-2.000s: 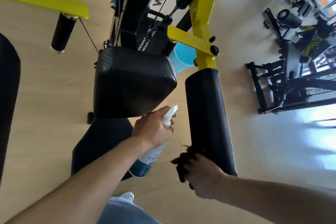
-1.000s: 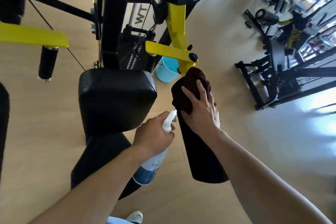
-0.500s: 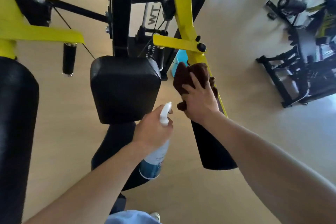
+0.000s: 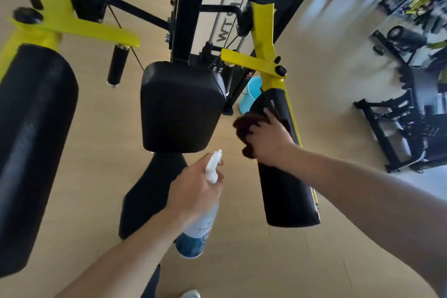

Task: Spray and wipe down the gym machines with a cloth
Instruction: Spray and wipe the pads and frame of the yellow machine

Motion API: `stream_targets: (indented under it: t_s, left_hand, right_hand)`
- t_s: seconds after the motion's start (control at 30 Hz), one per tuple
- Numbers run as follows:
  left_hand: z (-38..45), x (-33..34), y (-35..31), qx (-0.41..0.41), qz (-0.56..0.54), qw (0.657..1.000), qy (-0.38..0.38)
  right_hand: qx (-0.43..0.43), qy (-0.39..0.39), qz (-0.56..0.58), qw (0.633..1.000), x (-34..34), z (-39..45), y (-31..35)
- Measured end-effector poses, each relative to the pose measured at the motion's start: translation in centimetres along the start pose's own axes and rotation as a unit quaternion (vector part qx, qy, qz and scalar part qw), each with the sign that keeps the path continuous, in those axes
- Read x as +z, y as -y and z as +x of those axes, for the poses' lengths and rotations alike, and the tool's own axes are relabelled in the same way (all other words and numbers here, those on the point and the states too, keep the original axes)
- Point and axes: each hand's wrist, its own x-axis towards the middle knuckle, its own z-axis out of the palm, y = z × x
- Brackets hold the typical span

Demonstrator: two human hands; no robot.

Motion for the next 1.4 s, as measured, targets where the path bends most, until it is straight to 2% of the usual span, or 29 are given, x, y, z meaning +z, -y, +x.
stream_targets:
  t_s: [0.03, 0.1, 0.2, 0.3, 0.43, 0.53, 0.63, 0.73, 0.8, 1.1, 1.27, 1.33, 1.4]
  left_hand:
    - [-0.1, -0.1, 0.1, 0.004, 0.012, 1.0, -0.002]
    - [0.0, -0.5, 0.4, 0.007, 0.028, 1.0, -0.005]
    - [0.0, -1.1, 1.0, -0.015, 0.03, 0.999, -0.01]
    - [-0.2, -1.1, 0.8, -0.028, 0.033, 0.999, -0.021]
    - [-1.0, 0.7, -0.3, -0.002, 0.039, 0.999, -0.028]
    - [-2.1, 2.5, -1.5, -0.01, 0.005, 0.999, -0.032]
    - [-3.4, 4.3, -2.6, -0.003, -0.029, 1.0, -0.011]
    - [-4.6, 5.6, -3.3, -0.005, -0.043, 0.999, -0.003]
    - [-4.9, 6.0, -3.5, -0.013, -0.05, 0.999, -0.001]
    - [0.2, 5.2, -4.1, -0.03, -0.047, 0.998, 0.009]
    - [4.7, 4.5, -3.6, -0.042, -0.032, 0.998, 0.03]
    - [6.0, 4.0, -3.5, -0.041, -0.01, 0.998, 0.042]
    - [7.3, 3.4, -3.2, -0.039, 0.004, 0.998, 0.048]
  right_hand:
    - [0.025, -0.025, 0.0, 0.999, -1.2, 1.8, -2.3]
    - [0.097, -0.077, 0.069, 0.99, -2.1, 4.4, -4.7]
    - [0.148, -0.101, 0.143, 0.973, -1.0, 4.8, -3.2]
    - [0.139, -0.088, 0.143, 0.976, 0.2, 0.2, -0.4]
    - [0.099, -0.087, 0.117, 0.984, 3.3, -10.7, 4.8]
    - [0.081, -0.129, 0.132, 0.979, 6.1, -17.0, 7.4]
    - [0.126, -0.195, 0.172, 0.957, 7.8, -18.7, 8.3]
    - [0.202, -0.236, 0.258, 0.915, 7.5, -17.5, 8.5]
    - [0.241, -0.235, 0.294, 0.894, 6.7, -16.1, 7.9]
    - [0.292, -0.169, 0.377, 0.863, 2.7, -6.5, 1.4]
    - [0.286, -0.176, 0.356, 0.872, 0.7, 0.5, -2.6]
    - [0.275, -0.159, 0.328, 0.89, -0.3, 3.1, -4.0]
    - [0.242, -0.131, 0.265, 0.924, -1.2, 6.1, -5.0]
